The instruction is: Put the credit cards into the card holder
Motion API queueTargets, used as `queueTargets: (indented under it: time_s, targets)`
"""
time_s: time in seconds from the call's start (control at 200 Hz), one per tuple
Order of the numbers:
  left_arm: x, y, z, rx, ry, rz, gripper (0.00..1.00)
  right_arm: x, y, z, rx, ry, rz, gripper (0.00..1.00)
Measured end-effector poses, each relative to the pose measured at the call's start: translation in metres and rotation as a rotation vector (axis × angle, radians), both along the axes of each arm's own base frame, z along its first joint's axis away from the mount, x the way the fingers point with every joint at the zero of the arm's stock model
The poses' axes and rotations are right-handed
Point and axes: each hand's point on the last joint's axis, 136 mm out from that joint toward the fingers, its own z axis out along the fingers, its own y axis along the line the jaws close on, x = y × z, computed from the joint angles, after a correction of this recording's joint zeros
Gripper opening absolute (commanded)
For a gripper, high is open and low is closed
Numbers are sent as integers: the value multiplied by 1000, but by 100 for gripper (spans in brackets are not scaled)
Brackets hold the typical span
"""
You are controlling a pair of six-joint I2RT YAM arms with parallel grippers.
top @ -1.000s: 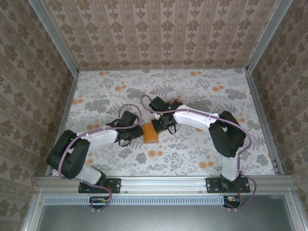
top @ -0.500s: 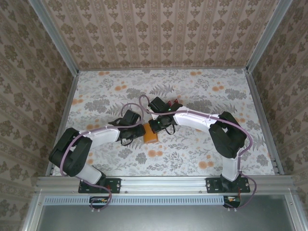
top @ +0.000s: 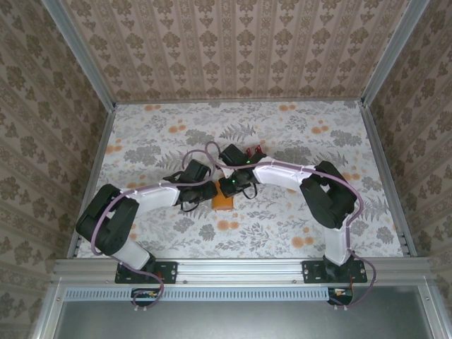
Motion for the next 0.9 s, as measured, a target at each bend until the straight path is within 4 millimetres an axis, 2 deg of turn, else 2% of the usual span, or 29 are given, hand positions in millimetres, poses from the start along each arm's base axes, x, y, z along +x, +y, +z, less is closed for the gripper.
queueTargets:
  time_s: [0.195,0.465,0.9]
  targets:
    - [-6,-8,1,-18,3,-27,40,7,-6,3,162,69,-76,4]
    - [-8,-10,-1,-17,13,-26,40,6,7,11,282,105,-73,3]
    - [-3,-16,-1,-18,14,-29,40,-5,-8,6,403,205,-87,3]
